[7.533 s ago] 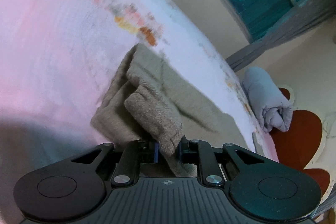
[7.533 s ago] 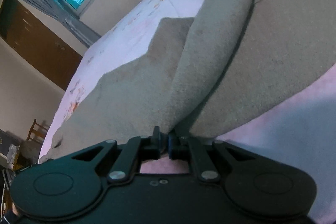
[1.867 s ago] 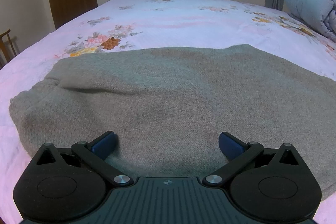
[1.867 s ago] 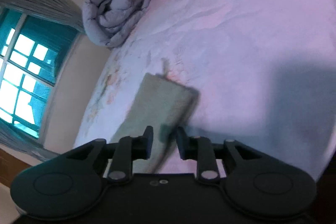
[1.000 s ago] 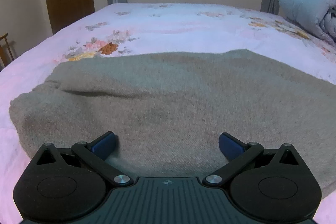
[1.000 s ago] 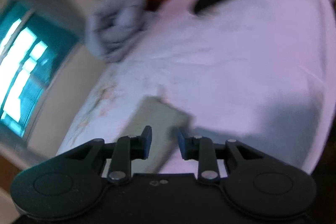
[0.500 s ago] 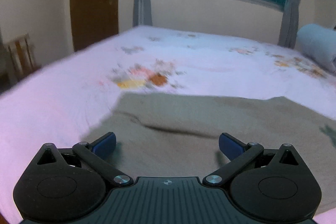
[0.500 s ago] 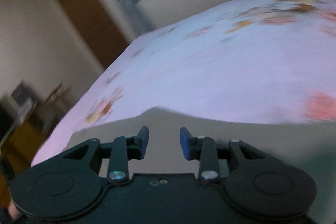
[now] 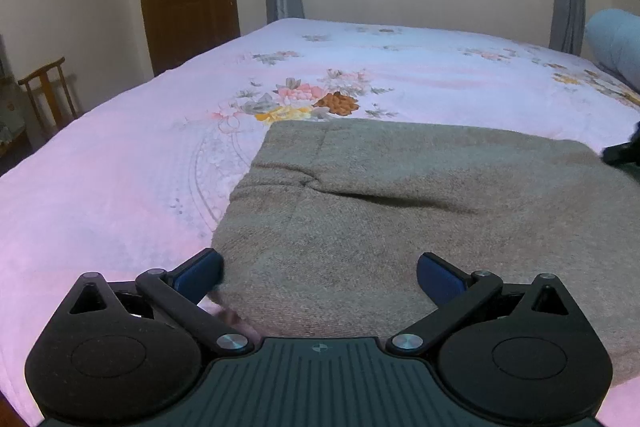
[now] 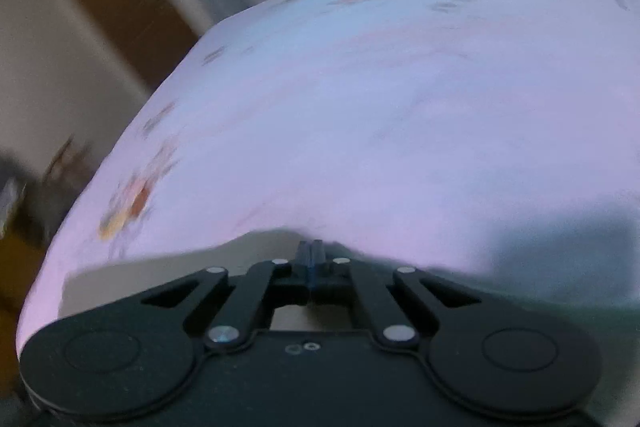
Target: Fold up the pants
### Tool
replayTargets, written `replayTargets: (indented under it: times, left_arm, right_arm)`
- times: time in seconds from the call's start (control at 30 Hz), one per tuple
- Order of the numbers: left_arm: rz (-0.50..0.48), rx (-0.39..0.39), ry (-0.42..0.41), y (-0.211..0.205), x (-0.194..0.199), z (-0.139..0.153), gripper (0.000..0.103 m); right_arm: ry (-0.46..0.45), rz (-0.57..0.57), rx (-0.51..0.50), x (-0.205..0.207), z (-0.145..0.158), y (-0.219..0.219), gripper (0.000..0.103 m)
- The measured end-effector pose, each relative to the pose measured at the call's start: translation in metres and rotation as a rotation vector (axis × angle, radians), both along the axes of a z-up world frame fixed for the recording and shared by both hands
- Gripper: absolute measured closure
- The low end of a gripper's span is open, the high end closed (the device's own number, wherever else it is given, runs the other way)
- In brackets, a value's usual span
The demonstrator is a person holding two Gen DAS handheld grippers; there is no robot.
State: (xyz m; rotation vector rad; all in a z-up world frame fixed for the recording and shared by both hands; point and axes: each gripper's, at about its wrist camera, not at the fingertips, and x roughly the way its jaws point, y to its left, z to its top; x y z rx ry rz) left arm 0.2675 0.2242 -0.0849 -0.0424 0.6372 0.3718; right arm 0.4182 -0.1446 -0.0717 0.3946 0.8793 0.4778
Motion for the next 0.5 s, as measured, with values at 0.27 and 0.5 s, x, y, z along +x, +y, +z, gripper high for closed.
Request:
replayTargets:
  times: [0.27,0.5]
  left_arm:
    - [-0.020,-0.012,-0.095,-0.022,-0.016,0.025,0.000]
    - [-0.031,0.110,-0.023,-0.041,-0.005,0.002,0.000]
  right_arm:
    - [-0.054,-0.131,0.067,-0.070,0.027,-0.120,0.059]
    - [0.000,-0.362,0.144,-0.101,0.006,-0.258,0.076]
